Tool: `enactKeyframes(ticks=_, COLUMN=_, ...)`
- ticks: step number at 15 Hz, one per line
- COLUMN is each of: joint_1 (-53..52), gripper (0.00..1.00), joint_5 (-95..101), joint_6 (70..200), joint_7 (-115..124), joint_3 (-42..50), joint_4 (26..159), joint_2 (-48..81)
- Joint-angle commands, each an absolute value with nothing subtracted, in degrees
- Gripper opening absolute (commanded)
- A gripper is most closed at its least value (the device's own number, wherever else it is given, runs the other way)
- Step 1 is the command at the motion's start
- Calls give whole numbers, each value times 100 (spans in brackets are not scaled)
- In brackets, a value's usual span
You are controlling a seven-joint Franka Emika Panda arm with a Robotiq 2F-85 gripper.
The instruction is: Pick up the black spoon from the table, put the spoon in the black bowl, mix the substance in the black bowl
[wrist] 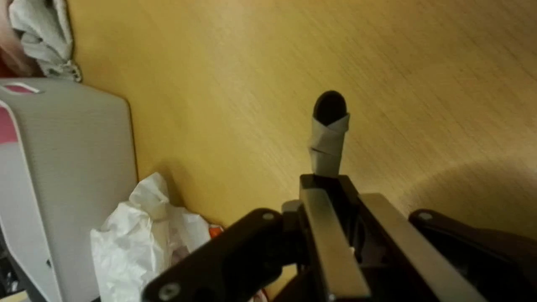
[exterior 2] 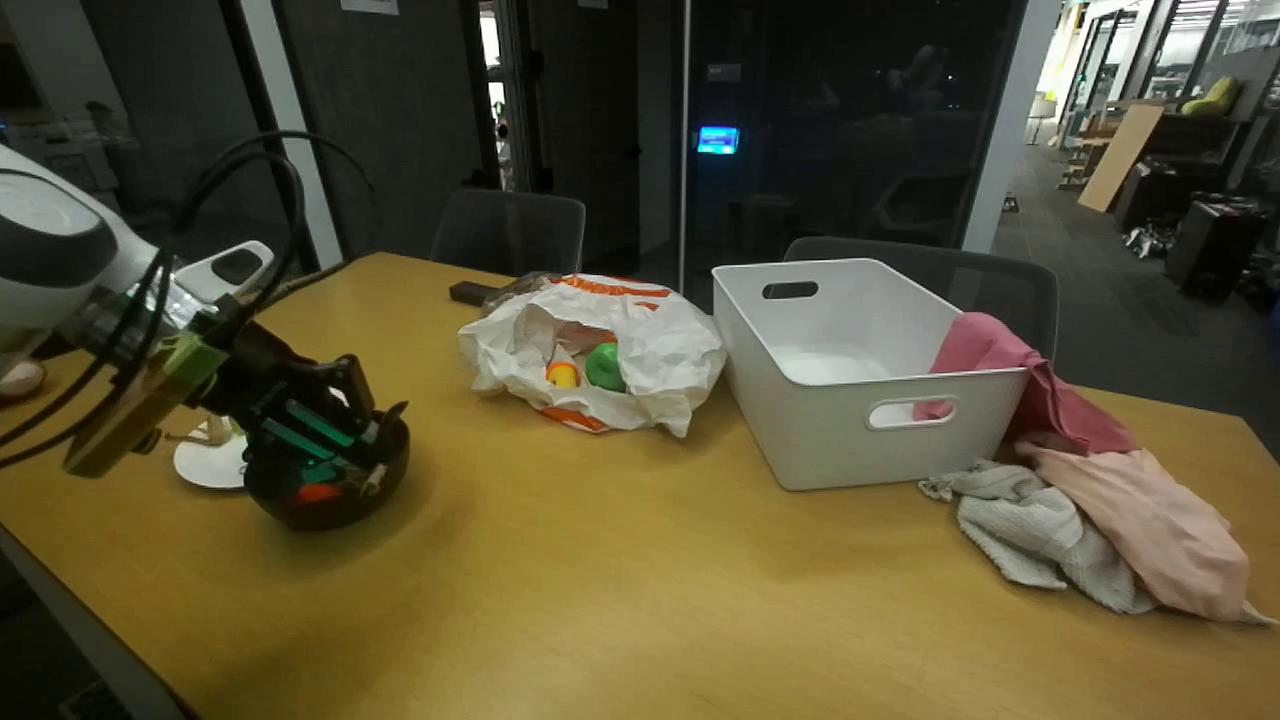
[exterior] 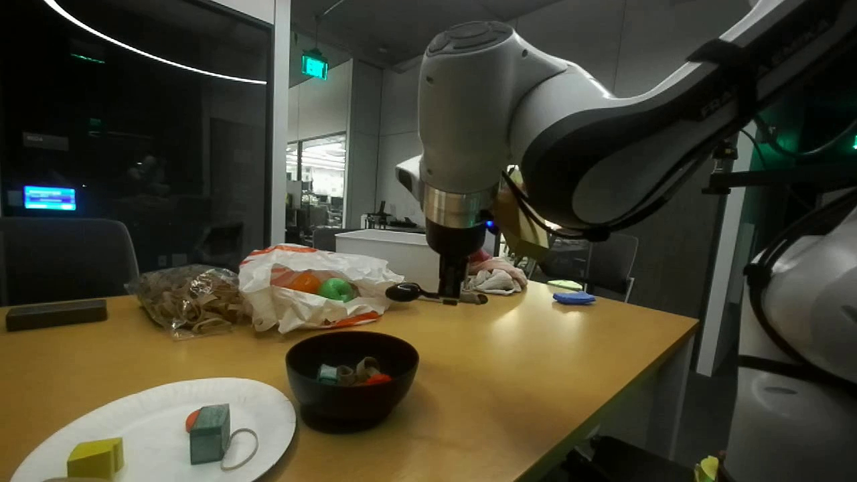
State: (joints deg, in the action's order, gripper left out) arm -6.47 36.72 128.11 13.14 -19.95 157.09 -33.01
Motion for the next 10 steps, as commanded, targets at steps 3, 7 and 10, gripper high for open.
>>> enactKeyframes(ticks=3, joint_1=-1049, gripper=10, joint_5=4679, joint_6=12345, joint_7=1316, joint_3=-2505, joint_4=15712, joint_2=-3434)
enactKeyframes(ticks=7, joint_1=-1478, gripper=10, joint_5=5166, joint_6=11409, joint_7=1371, joint_3=-2909, joint_4=15756, joint_2=-3132)
enactKeyframes(ticks=10, joint_1=-1952, gripper=10, joint_5=5382, joint_6=10664, joint_7=1292, joint_3=-3130, joint_4=15790, joint_2=-2880)
